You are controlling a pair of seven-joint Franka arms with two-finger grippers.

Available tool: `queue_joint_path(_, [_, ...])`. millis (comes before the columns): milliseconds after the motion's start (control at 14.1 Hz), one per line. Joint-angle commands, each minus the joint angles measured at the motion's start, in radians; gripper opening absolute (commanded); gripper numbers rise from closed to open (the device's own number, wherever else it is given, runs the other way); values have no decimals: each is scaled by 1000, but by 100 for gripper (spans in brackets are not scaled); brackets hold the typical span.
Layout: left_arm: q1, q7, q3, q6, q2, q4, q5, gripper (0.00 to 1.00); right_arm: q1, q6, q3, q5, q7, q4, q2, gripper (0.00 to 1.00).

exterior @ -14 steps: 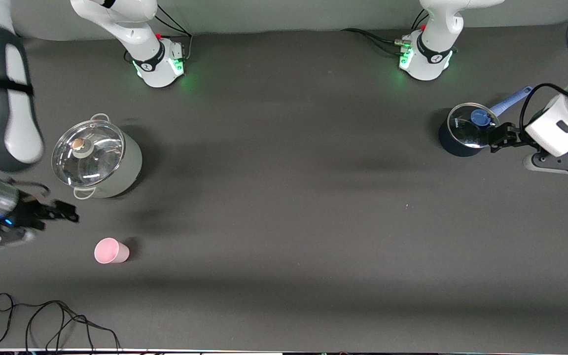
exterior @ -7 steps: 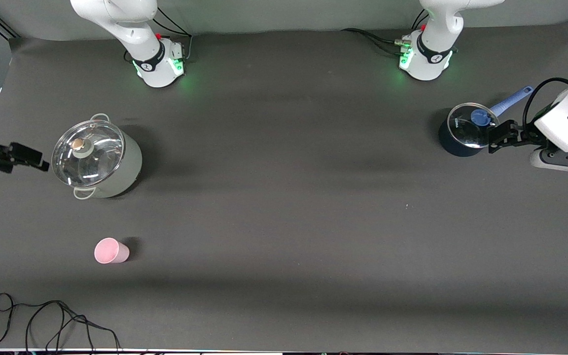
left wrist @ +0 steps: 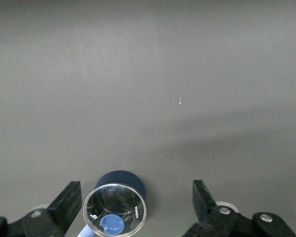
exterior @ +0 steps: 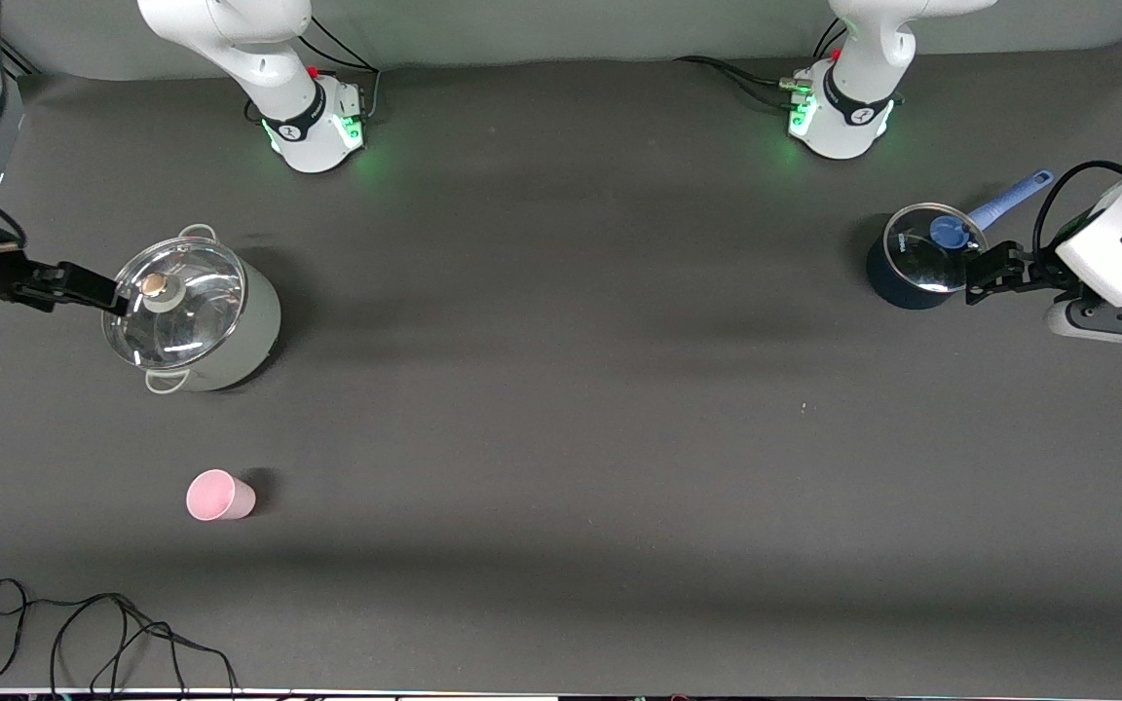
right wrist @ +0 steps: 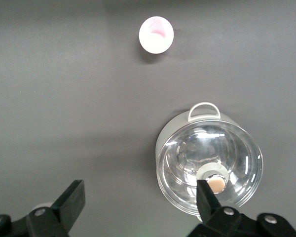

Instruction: Transfer pink cup from left to right arm

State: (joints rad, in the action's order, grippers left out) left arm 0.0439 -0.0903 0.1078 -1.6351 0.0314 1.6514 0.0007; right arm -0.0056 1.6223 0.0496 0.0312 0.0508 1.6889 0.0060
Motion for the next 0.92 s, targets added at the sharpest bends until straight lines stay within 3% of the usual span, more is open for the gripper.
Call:
queue_joint_path(0, [-9, -12, -11, 15, -7, 4, -2, 100, 1, 2, 9, -13, 9, 55, -73, 100])
queue_joint_path(355, [-9, -12, -10, 15, -4, 4, -2, 100, -2, 1, 10, -11, -92, 54, -90, 100])
queue_joint_path(853, [-7, -12, -11, 17, -2, 4, -2, 100, -2, 4, 10, -11, -83, 3, -46, 100])
